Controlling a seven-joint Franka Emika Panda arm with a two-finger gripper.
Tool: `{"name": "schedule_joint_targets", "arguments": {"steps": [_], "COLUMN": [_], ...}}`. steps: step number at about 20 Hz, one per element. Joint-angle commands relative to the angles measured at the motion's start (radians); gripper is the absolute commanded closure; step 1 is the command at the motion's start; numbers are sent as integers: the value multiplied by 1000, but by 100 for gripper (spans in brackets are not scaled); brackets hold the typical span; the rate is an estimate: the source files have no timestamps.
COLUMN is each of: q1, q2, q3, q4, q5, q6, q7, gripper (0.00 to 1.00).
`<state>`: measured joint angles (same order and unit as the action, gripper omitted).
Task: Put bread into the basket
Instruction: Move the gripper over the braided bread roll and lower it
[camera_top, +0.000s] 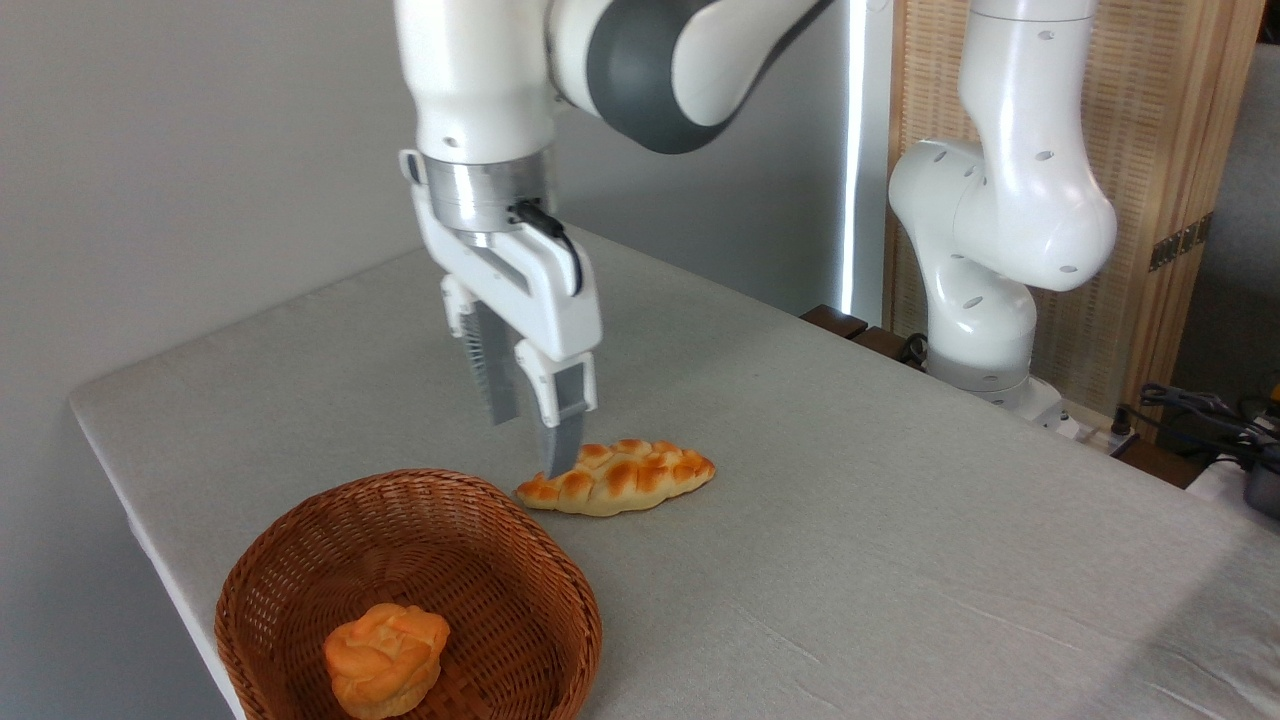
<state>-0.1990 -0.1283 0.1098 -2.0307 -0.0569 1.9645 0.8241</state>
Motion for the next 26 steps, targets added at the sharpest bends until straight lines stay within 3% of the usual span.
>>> {"name": "schedule_joint_targets", "arguments": {"steps": [1,5,10,26], "q1": [-22,-25,-45,-60], "q2": [-74,-73,-62,4], "q3": [5,5,4,5], "q4": [-109,-131,-183,-215], "q5": [-3,-3,6,8], "q6": [-4,-42,-41,42], "q7": [156,386,561,573], "gripper": [0,0,0,0]}}
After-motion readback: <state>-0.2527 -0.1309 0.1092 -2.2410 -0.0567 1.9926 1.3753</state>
